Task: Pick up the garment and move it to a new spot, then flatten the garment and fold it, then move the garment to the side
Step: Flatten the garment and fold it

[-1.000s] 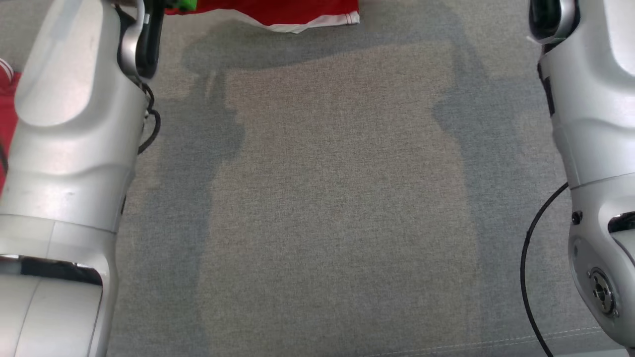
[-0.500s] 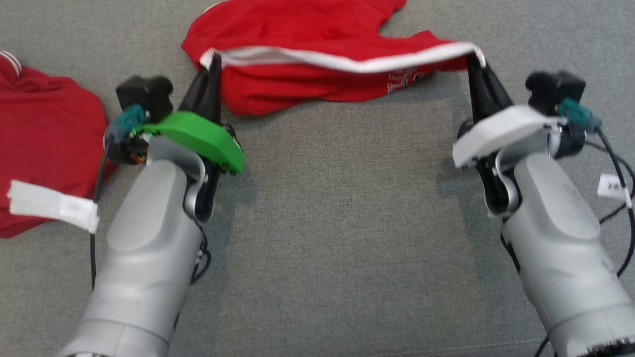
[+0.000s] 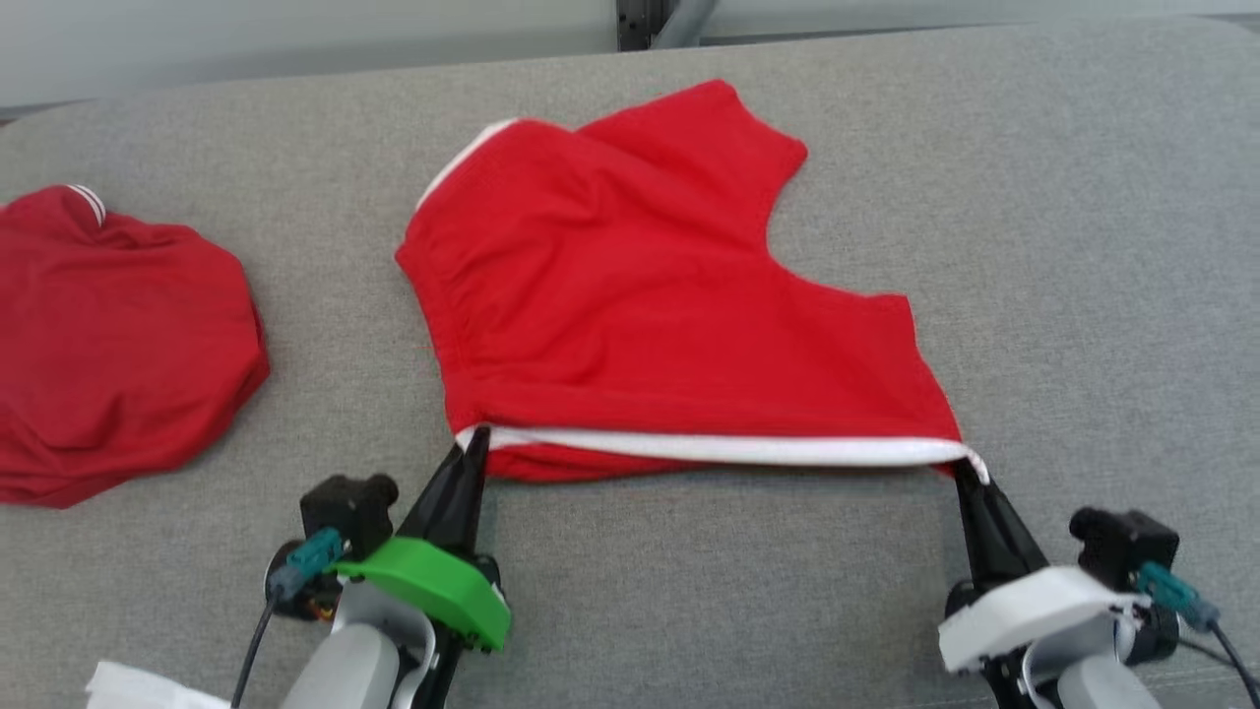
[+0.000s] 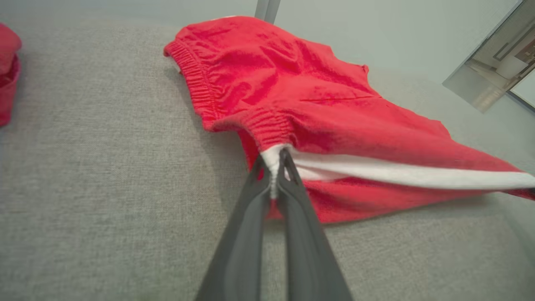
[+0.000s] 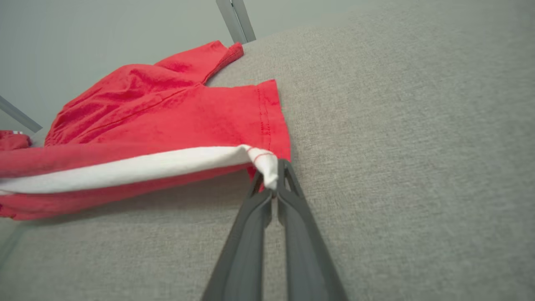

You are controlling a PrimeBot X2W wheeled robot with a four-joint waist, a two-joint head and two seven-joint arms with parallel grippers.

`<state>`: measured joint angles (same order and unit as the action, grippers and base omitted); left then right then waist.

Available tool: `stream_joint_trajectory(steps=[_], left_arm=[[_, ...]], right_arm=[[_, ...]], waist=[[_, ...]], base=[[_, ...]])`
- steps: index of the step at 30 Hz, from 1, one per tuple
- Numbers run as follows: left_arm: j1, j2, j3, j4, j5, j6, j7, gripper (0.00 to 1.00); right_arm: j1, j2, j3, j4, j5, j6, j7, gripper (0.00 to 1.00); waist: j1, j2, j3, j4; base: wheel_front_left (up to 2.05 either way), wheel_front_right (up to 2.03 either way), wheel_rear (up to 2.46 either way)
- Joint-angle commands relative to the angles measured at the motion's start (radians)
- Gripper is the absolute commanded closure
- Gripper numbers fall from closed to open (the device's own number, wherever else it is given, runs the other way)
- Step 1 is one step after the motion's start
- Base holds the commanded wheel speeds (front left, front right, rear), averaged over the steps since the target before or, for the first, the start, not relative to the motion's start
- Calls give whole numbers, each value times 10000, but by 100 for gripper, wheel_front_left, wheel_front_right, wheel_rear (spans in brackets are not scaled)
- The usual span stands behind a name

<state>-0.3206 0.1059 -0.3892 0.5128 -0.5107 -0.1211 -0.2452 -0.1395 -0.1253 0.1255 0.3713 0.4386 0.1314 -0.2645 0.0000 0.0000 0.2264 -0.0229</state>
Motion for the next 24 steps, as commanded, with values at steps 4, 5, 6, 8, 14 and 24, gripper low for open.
stream_joint_trajectory(steps=[4, 5, 6, 8, 14, 24], left_arm=[[1685, 564, -3, -1559, -126, 561, 671, 100], [2052, 675, -11, -1965, -151, 706, 876, 100], [2411, 777, -23, -2412, -176, 875, 1098, 100], [3097, 997, -61, -3293, -134, 1206, 1547, 100], [4848, 1475, -94, -5752, -136, 2184, 2647, 100], [4888, 1748, 10, -7188, -163, 2704, 3490, 100]], right_arm=[[1796, 308, -408, -1156, -310, -14, -25, 100], [2146, 363, -455, -1402, -382, -14, 20, 100], [2493, 413, -494, -1677, -479, -14, 83, 100], [3113, 497, -518, -2231, -625, -14, 257, 100], [4597, 676, -861, -3608, -959, -14, 885, 100], [3901, 707, -1431, -4376, -1398, -17, 1431, 100]], waist=[[0, 0, -977, 17], [0, 0, -1069, 24], [0, 0, -1147, 34], [0, 0, -1284, 61], [0, 0, -1522, 192], [0, 0, -1231, 443]], base=[[0, 0, 0], [0, 0, 0], [0, 0, 0], [0, 0, 0], [0, 0, 0], [0, 0, 0]])
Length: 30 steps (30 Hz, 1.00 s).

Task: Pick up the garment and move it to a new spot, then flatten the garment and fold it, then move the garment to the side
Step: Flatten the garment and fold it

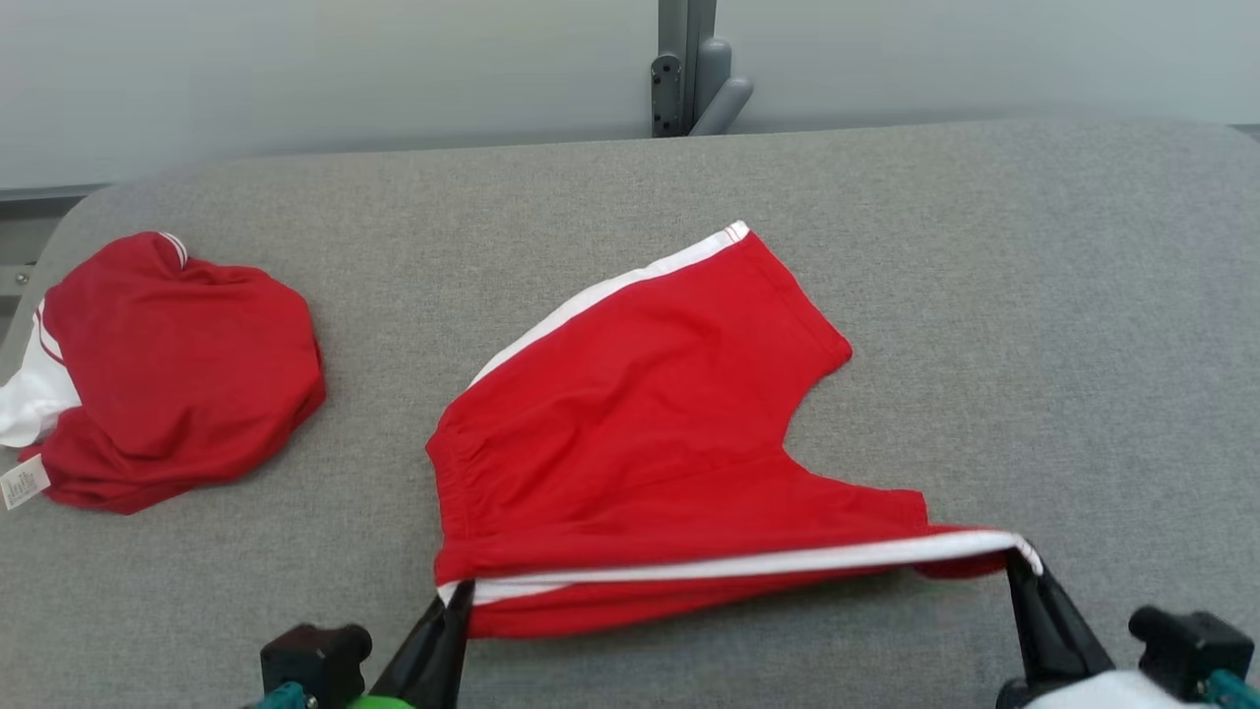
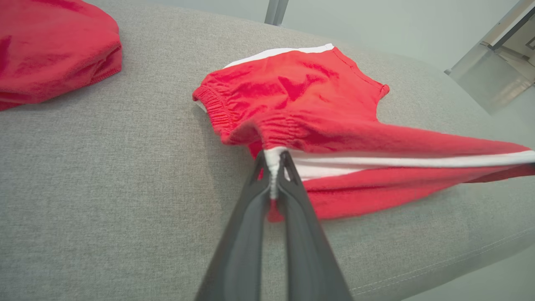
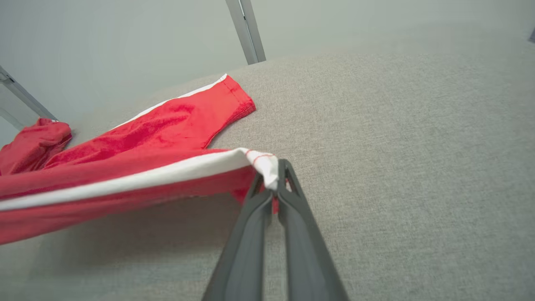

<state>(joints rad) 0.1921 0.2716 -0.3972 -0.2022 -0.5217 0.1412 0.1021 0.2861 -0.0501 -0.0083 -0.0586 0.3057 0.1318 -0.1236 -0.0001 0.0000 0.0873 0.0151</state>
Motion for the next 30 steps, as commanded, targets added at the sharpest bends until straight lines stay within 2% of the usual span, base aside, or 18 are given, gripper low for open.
stream_joint_trajectory(steps=[1, 6, 13, 20, 30], left_arm=[[-387, 84, 108, -70, -57, 69, 63, 100], [-1260, -22, 163, 26, -10, -129, -5, 100], [-2885, -407, 130, 597, 58, -495, -314, 100], [-4548, -1090, 28, 1944, -165, -970, -817, 100], [-5987, -1750, -373, 3980, -286, -1535, -1313, 100]], right_arm=[[-663, -155, -100, -79, -162, -21, 64, 100], [-2705, -894, 56, 270, -340, -21, 250, 100], [-5380, -1828, 501, 1308, -288, -21, 474, 100], [-8052, -2591, 1474, 3314, -174, -19, 659, 100], [-10299, -2862, 2756, 6543, 208, -18, 98, 100]], waist=[[1, 0, 253, 85], [1, 0, 896, 338], [1, 0, 1993, 1094], [1, 0, 2857, 1785], [1, 0, 3294, 2204]], base=[[0, 0, 0], [0, 0, 0], [0, 0, 0], [0, 0, 0], [0, 0, 0]])
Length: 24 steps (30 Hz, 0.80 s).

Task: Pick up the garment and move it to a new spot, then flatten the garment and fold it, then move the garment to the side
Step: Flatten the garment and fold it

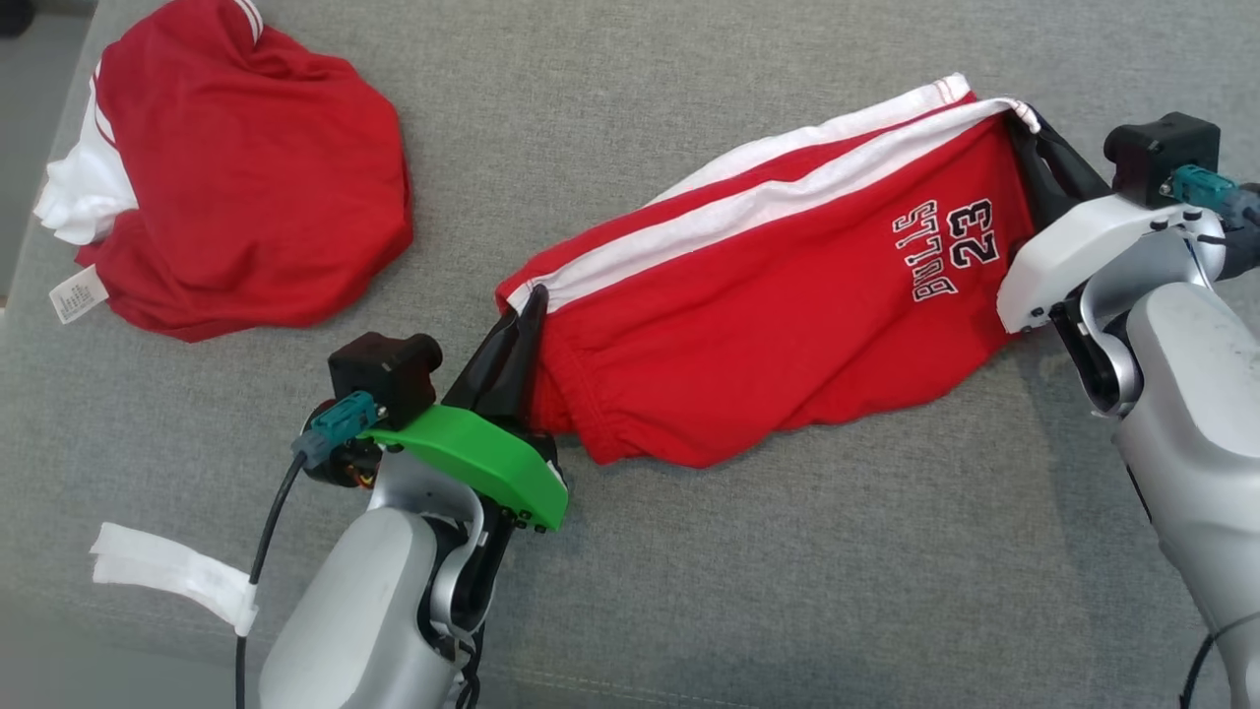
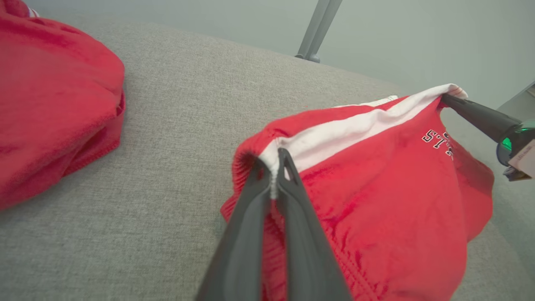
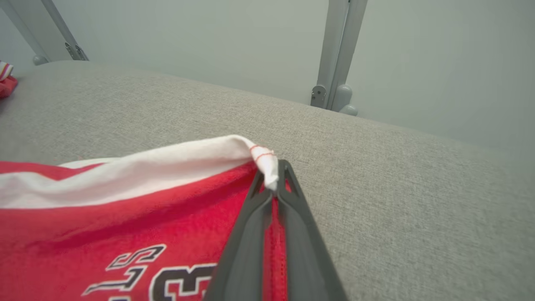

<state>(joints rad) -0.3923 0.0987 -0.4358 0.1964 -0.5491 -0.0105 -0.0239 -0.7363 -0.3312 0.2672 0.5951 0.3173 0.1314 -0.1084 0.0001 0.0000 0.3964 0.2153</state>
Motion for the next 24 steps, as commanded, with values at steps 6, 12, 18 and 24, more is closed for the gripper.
stream_joint_trajectory(steps=[6, 12, 18, 24], left_arm=[[-499, -184, -100, 718, -63, -50, -428, 0], [-204, -177, -32, 859, 296, 317, -1228, 0], [280, 115, 401, 527, 865, 1018, -2179, 0], [580, 364, 869, -22, 1371, 1314, -2374, 0]], right_arm=[[-752, 16, 546, 1307, 214, -14, -721, 0], [-490, 218, 624, 1610, 345, -14, -1446, 0], [830, 603, -546, -228, -184, -14, -1586, 0], [2266, 1086, -1391, -1872, -807, -14, -1582, 0]], waist=[[-1, 0, 211, 123], [-1, 0, -71, -107], [-1, 0, -610, -512], [-1, 0, -1037, -829]], base=[[0, 0, 0], [0, 0, 0], [0, 0, 0], [0, 0, 0]])
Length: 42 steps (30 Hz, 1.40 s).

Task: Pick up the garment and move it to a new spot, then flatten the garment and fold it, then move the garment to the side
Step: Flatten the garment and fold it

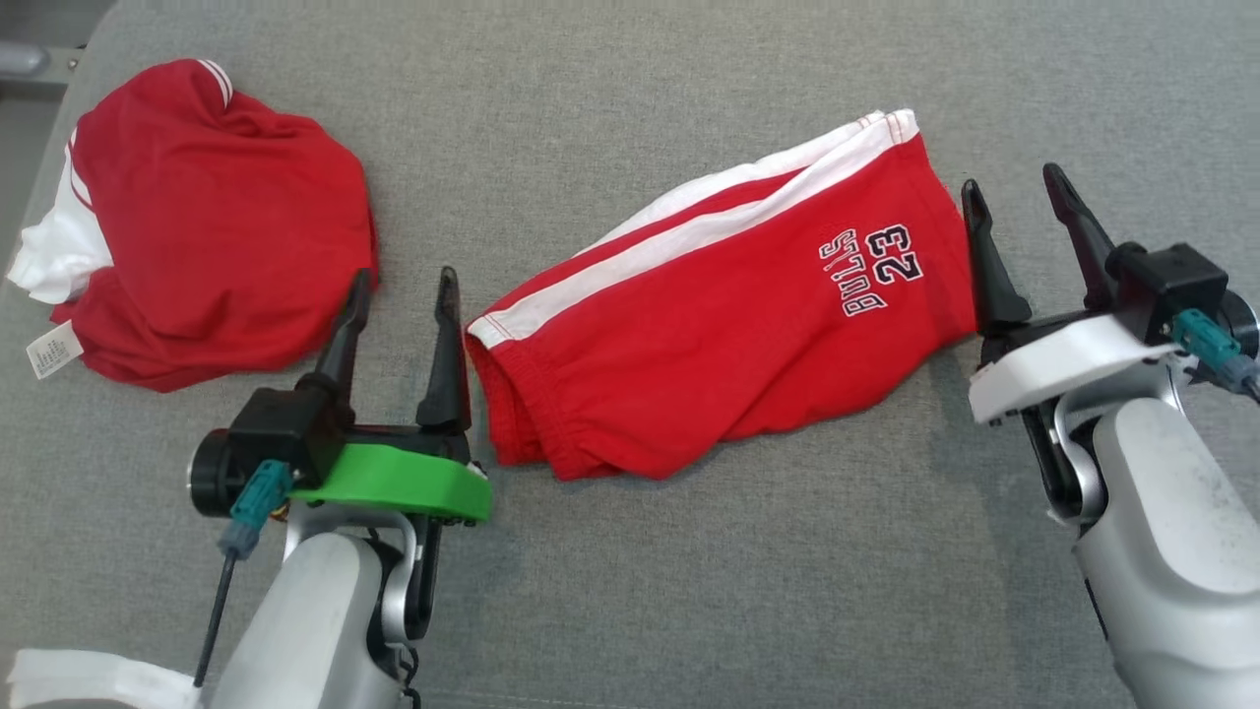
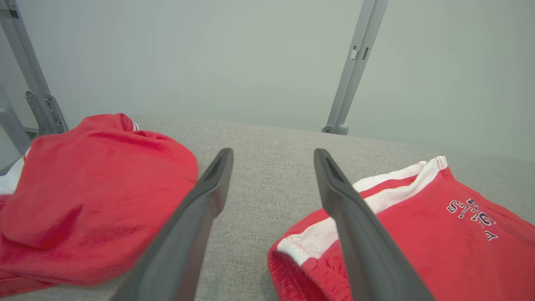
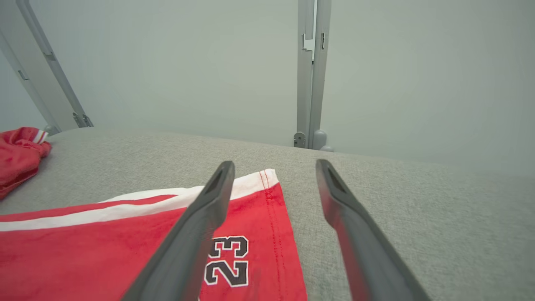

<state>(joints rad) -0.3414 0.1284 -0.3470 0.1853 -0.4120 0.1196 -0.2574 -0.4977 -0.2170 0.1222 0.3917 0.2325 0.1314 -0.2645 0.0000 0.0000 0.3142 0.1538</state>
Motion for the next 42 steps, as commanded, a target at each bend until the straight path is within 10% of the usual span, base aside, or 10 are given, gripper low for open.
stream_joint_trajectory(steps=[1, 25, 42], left_arm=[[113, 111, 104, -72, 145, 36, -50, 0], [1206, 297, 892, -437, 1139, -229, -69, 0], [-42, -280, 243, -61, 1318, -490, -68, 0]], right_arm=[[149, 30, -28, -77, -68, -14, -22, 0], [2277, 629, -674, -1145, -272, -14, -21, 0], [-165, -348, 491, 1991, 555, -14, 918, 0]], waist=[[0, 0, -290, -278], [0, 0, -1030, -777], [0, 0, 237, 175]], base=[[0, 0, 0], [0, 0, 0], [0, 0, 0]])
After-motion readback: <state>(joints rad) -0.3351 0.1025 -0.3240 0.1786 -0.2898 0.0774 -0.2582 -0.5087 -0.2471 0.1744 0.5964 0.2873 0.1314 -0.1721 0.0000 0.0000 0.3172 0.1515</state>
